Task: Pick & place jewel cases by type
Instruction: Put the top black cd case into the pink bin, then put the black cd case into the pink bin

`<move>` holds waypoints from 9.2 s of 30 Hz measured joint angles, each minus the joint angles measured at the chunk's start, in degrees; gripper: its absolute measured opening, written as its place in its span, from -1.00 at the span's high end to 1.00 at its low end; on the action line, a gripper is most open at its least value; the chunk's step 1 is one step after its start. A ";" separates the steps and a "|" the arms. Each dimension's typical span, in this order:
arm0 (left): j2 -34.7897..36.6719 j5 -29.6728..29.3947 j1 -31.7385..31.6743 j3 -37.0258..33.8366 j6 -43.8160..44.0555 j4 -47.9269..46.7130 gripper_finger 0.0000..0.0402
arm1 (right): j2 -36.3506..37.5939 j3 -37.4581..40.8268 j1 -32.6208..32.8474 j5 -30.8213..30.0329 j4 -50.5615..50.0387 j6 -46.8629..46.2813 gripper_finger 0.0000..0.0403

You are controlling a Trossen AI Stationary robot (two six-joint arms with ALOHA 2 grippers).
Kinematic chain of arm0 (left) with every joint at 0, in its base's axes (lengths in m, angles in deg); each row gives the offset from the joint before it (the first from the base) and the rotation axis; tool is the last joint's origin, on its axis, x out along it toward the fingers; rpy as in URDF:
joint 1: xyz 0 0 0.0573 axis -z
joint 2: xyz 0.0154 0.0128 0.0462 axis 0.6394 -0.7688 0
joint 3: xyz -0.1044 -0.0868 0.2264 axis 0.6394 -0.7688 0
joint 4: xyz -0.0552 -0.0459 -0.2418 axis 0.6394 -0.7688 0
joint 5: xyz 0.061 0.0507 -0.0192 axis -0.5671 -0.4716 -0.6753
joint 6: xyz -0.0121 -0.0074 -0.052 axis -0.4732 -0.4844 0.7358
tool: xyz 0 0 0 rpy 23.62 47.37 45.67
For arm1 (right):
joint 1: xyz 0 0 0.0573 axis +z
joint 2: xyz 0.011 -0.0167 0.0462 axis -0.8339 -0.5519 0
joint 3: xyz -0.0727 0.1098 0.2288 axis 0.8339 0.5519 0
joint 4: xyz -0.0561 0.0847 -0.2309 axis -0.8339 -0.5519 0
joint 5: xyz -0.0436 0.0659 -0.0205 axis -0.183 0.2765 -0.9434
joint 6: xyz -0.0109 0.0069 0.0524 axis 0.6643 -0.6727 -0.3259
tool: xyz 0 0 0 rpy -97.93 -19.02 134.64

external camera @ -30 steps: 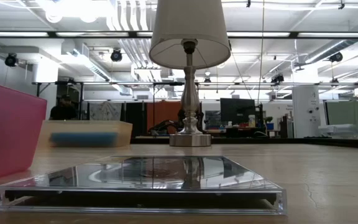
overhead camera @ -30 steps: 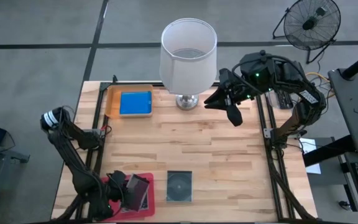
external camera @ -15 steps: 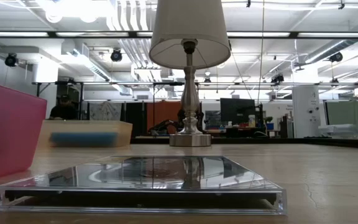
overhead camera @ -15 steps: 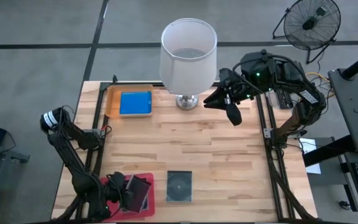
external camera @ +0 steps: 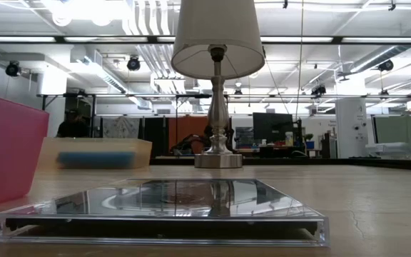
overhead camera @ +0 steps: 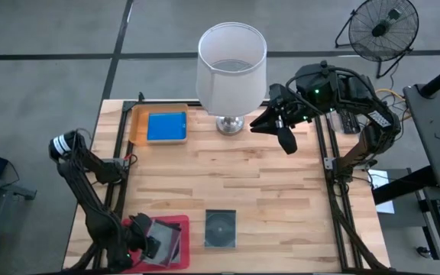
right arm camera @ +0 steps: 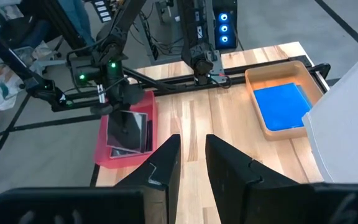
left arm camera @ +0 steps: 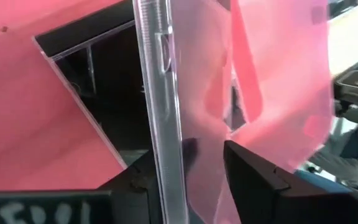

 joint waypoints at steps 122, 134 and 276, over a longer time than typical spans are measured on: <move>-24.73 33.21 -44.06 14.49 -99.41 21.73 1.00 | 14.08 72.17 21.94 -9.07 41.88 -41.99 0.96; -27.25 32.95 -45.27 14.60 -102.11 21.97 1.00 | 14.10 72.13 21.94 -9.11 42.01 -42.01 0.96; -1.74 20.79 -54.61 -6.32 -99.68 16.09 1.00 | -0.54 106.68 16.68 -18.43 93.96 -81.22 -0.25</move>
